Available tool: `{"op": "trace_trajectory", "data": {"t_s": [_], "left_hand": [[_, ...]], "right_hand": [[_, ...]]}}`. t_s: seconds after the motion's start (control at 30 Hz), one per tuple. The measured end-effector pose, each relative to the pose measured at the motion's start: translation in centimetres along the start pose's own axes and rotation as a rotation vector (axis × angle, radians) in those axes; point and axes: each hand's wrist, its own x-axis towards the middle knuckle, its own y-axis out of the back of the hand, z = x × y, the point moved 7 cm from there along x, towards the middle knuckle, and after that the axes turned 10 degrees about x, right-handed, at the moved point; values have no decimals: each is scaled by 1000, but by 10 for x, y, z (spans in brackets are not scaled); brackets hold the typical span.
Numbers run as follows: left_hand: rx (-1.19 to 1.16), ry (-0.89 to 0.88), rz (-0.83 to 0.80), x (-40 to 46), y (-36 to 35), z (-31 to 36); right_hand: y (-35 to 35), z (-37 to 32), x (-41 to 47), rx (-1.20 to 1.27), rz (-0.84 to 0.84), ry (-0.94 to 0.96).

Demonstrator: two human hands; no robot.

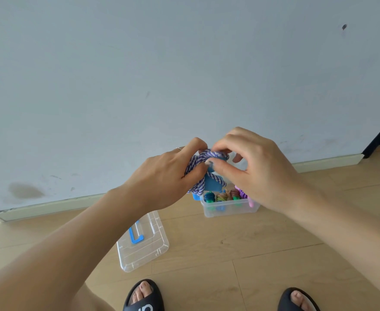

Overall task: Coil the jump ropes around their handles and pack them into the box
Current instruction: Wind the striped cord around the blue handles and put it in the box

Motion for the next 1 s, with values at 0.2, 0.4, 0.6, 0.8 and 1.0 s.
{"op": "trace_trajectory", "data": {"t_s": [0.2, 0.4, 0.6, 0.8, 1.0], "left_hand": [[-29, 24, 10, 0, 2, -4], [45, -15, 17, -3, 6, -1], [149, -92, 39, -4, 7, 8], [199, -160, 49, -3, 5, 15], [242, -199, 67, -1, 4, 19]], "right_hand": [[-1, 2, -2, 109, 20, -79], [1, 21, 3, 288, -22, -245], [-2, 33, 1, 421, -180, -377], [-3, 32, 2, 341, -239, -361], [-3, 26, 4, 93, -248, -207]]}}
